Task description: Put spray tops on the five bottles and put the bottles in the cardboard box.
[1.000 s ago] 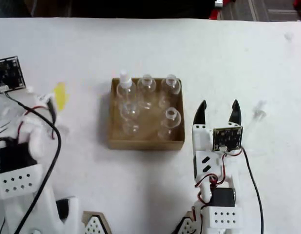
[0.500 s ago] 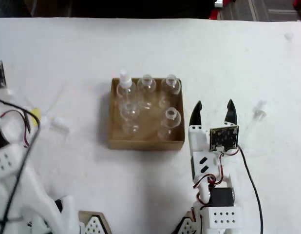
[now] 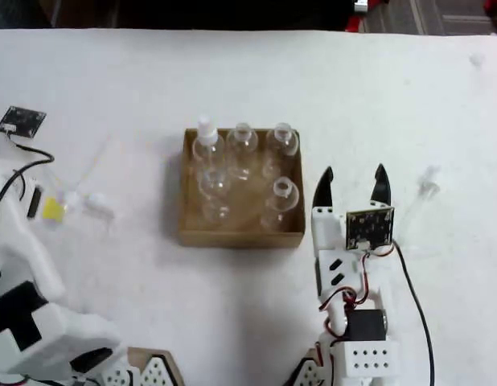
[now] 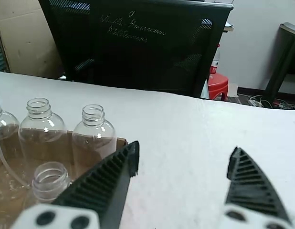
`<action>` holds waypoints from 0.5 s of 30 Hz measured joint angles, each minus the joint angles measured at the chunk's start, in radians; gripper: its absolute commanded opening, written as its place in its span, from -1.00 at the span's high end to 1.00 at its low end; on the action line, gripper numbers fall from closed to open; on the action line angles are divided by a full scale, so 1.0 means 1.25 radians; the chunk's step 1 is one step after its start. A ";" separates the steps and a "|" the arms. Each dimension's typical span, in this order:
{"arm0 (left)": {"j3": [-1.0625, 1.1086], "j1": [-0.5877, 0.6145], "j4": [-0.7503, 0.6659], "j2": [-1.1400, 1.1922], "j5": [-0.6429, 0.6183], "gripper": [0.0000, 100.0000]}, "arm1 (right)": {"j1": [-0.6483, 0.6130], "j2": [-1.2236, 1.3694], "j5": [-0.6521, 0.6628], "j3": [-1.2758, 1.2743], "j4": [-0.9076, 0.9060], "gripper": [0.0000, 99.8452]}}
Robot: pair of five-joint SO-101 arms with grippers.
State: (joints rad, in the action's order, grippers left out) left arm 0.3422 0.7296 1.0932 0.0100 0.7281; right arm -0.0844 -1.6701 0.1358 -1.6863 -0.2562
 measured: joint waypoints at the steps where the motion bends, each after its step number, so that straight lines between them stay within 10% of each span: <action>1: 0.000 -0.005 -0.021 0.011 0.000 0.50 | -0.004 0.000 0.000 0.000 0.000 0.46; 15: -0.001 -0.115 -0.162 0.167 0.007 0.62 | -0.021 0.000 0.000 0.000 -0.017 0.46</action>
State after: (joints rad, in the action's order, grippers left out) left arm 0.3406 0.5854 0.8907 0.2186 0.7373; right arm -0.1105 -1.6701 0.1358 -1.6863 -0.2777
